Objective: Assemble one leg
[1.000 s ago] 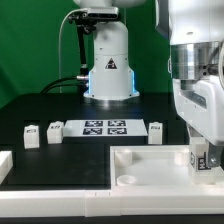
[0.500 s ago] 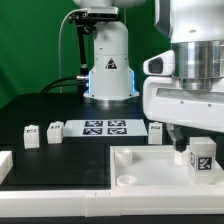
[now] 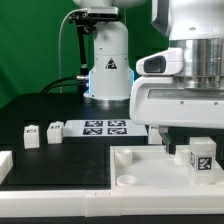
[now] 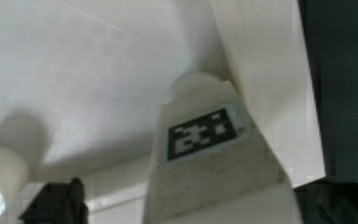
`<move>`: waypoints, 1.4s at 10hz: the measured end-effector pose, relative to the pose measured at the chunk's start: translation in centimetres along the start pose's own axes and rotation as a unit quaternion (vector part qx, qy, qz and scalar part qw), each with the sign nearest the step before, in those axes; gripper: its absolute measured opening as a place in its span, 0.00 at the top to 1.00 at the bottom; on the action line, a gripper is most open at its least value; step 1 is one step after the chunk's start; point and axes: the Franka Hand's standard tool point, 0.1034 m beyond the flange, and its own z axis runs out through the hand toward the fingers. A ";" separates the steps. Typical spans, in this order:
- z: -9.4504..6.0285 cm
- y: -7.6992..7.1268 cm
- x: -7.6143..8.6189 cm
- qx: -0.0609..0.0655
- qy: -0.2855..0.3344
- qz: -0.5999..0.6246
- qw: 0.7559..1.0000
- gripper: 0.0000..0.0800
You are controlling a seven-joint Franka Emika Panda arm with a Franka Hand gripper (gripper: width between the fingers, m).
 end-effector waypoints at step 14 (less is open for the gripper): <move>0.1 -0.2 0.0 0.008 0.015 0.246 0.969 0.64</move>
Offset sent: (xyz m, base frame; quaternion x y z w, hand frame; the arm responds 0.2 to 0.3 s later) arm 0.0000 0.0000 0.0000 0.0000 0.0000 0.0000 1.0000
